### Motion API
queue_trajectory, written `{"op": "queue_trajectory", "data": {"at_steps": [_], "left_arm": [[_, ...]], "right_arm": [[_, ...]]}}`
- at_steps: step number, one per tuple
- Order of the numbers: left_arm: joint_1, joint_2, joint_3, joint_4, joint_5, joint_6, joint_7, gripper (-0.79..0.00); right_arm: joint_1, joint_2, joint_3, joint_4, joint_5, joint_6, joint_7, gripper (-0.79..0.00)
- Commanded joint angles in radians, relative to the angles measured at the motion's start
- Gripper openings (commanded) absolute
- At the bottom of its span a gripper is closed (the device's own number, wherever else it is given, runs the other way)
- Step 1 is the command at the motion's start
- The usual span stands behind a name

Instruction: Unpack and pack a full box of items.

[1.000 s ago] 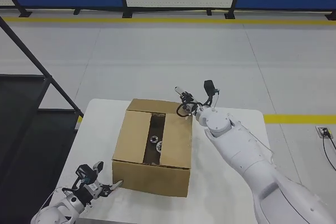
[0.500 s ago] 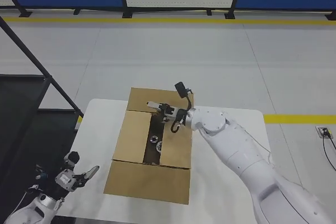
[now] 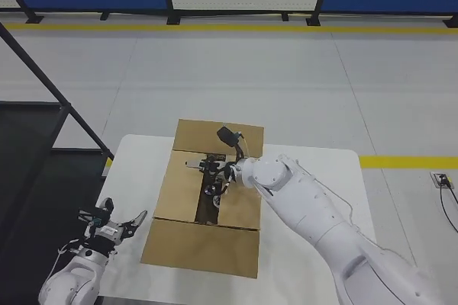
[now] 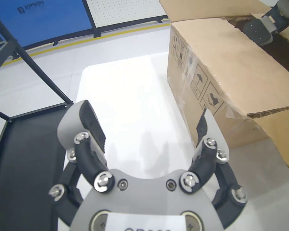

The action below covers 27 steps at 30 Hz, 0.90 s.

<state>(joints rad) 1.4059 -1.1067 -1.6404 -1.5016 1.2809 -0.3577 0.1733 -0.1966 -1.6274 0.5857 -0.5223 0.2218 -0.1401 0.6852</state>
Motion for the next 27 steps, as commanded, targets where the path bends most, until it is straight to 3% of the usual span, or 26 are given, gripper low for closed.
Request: {"op": "queue_trajectory", "data": {"at_steps": [1, 9, 18, 27], "left_arm": [[0.008, 0.002, -0.010, 0.006, -0.002, -0.023, 0.022, 0.000], [0.069, 0.010, -0.076, -0.008, -0.043, -0.115, 0.157, 0.000], [0.163, 0.013, -0.104, -0.116, -0.053, -0.182, 0.217, 0.000], [0.189, 0.018, -0.074, -0.232, 0.132, -0.155, 0.201, 0.000]], "right_arm": [[-0.007, -0.008, 0.014, 0.018, 0.037, -0.018, 0.016, 0.000], [-0.010, -0.044, 0.058, 0.082, 0.154, -0.095, 0.075, 0.000], [0.020, -0.071, 0.125, 0.125, 0.278, -0.171, 0.131, 0.000], [0.047, -0.101, 0.146, 0.127, 0.312, -0.199, 0.179, 0.000]]}}
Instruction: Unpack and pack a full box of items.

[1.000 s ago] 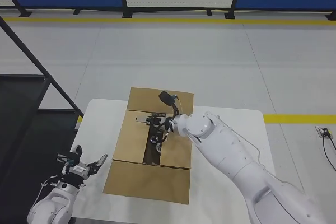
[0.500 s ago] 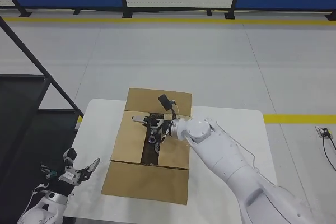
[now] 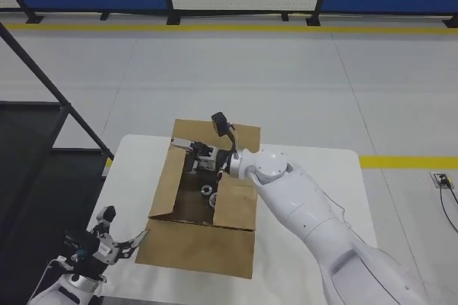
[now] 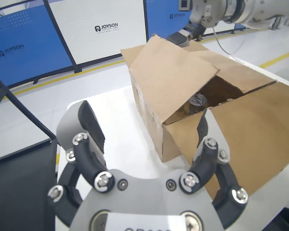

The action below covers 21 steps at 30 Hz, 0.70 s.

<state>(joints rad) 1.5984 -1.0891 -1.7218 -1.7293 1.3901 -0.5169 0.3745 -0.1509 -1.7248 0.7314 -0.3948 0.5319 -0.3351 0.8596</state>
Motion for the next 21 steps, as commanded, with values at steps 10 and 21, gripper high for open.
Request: {"op": "queue_trajectory", "data": {"at_steps": [10, 21], "left_arm": [[-0.073, -0.011, 0.080, -0.010, 0.021, 0.116, -0.092, 0.000], [-0.144, -0.020, 0.142, 0.024, 0.062, 0.200, -0.129, 0.000]], "right_arm": [[0.017, -0.040, -0.002, 0.018, -0.010, -0.029, 0.046, 0.000], [0.027, -0.065, 0.018, 0.052, 0.010, -0.050, 0.129, 0.000]]}}
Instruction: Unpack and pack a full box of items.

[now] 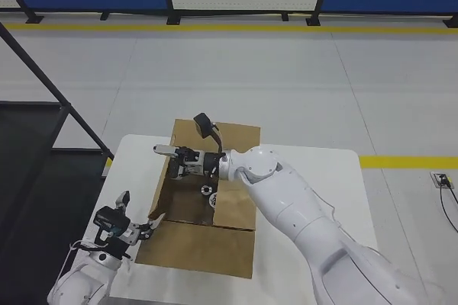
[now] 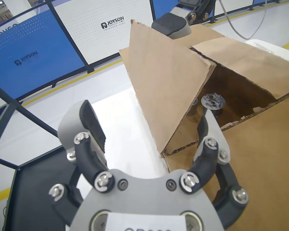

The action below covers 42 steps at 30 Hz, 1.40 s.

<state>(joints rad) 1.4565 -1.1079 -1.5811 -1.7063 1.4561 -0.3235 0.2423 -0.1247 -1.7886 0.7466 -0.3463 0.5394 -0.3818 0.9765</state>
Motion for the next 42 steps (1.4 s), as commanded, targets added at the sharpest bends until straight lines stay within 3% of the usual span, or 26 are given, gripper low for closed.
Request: {"op": "queue_trajectory", "data": {"at_steps": [1, 16, 21, 25, 34, 42], "left_arm": [[-0.002, -0.002, 0.002, 0.000, -0.010, 0.012, 0.005, 0.000], [0.020, 0.000, -0.102, -0.030, -0.188, -0.011, -0.045, 0.000], [0.058, 0.000, -0.161, -0.043, -0.235, 0.027, -0.049, 0.000], [0.059, -0.001, -0.189, -0.021, -0.250, 0.113, -0.170, 0.000], [0.027, 0.000, -0.151, 0.060, -0.174, 0.121, -0.275, 0.000], [-0.052, 0.005, -0.091, 0.129, -0.160, -0.038, -0.331, 0.000]], "right_arm": [[0.002, -0.003, 0.005, 0.008, 0.003, -0.005, 0.020, 0.000], [0.013, 0.001, 0.045, 0.052, -0.014, -0.065, 0.085, 0.000], [0.019, 0.034, 0.093, 0.072, -0.005, -0.174, 0.063, 0.000], [0.011, 0.072, 0.140, 0.073, 0.011, -0.244, 0.077, 0.000], [-0.050, 0.145, 0.216, -0.011, -0.006, -0.292, 0.046, 0.000], [-0.135, 0.204, 0.285, -0.161, -0.038, -0.275, 0.034, 0.000]]}}
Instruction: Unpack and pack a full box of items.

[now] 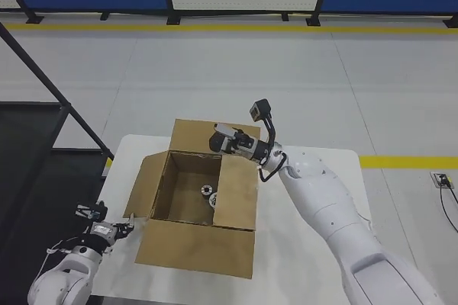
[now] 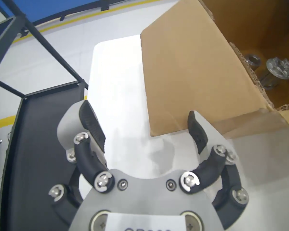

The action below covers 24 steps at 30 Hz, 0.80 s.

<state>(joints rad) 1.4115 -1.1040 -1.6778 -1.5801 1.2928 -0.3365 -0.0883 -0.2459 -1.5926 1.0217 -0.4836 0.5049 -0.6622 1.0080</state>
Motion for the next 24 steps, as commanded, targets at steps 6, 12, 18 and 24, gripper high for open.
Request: {"op": "queue_trajectory", "data": {"at_steps": [6, 12, 18, 24], "left_arm": [[-0.026, 0.008, 0.020, 0.014, 0.047, -0.105, 0.020, 0.000], [-0.035, 0.011, 0.031, 0.020, 0.079, -0.122, 0.048, 0.000], [-0.004, 0.015, -0.033, -0.033, 0.051, -0.083, 0.101, 0.000], [0.061, 0.021, -0.144, -0.155, -0.015, -0.065, 0.136, 0.000]], "right_arm": [[-0.094, 0.046, 0.058, -0.162, -0.043, 0.054, -0.008, 0.000], [-0.167, 0.072, 0.092, -0.292, -0.093, 0.112, -0.038, 0.000], [-0.220, 0.093, 0.122, -0.388, -0.126, 0.152, -0.049, 0.000], [-0.254, 0.109, 0.147, -0.445, -0.153, 0.165, -0.046, 0.000]]}}
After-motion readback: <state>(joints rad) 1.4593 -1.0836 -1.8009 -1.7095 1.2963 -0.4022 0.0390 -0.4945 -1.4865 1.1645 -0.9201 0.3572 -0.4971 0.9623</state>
